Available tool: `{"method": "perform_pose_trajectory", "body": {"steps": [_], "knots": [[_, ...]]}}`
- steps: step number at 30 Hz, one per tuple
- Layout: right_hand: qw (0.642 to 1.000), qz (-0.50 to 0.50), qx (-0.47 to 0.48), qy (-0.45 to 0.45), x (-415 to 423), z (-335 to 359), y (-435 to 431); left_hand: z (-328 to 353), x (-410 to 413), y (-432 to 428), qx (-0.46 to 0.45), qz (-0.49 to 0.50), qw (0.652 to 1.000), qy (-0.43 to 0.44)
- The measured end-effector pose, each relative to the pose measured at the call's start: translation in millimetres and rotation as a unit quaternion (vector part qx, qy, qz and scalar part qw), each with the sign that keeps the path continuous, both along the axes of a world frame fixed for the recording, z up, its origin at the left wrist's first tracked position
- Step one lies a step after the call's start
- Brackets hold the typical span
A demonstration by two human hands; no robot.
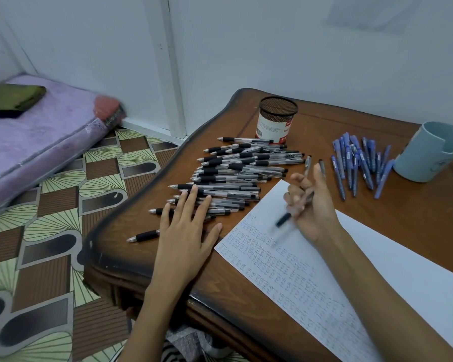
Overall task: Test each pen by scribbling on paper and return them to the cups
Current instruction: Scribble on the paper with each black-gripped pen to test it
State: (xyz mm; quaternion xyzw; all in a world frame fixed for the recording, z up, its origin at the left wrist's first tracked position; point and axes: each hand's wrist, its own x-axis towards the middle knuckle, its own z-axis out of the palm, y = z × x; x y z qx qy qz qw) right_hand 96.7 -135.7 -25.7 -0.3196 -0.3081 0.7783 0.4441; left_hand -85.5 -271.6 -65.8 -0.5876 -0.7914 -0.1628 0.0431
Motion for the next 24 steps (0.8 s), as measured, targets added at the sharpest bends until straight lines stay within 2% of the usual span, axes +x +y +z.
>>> {"method": "perform_pose_trajectory", "body": {"steps": [3,5,7,9,15,21,24], "knots": [[0.997,-0.002,0.020,-0.076,-2,4,0,-1,-1,1,-0.001,0.001,1.000,0.001],[0.993,0.012,-0.002,-0.117,-4,7,2,-1,-1,1,0.000,0.002,1.000,0.005],[0.994,0.014,-0.018,-0.106,-4,8,3,-1,0,1,-0.003,0.002,1.000,0.004],[0.996,0.000,0.017,-0.090,-3,7,3,-1,-1,0,-0.001,0.001,1.000,0.003],[0.979,-0.081,0.080,-0.168,-5,-3,2,-1,0,0,0.002,-0.001,1.000,-0.002],[0.977,-0.118,0.053,-0.172,-7,-5,-1,0,0,0,0.002,0.000,1.000,-0.005],[0.975,-0.104,0.087,-0.173,-9,-5,-3,0,0,-1,0.004,0.000,1.000,-0.004]]}}
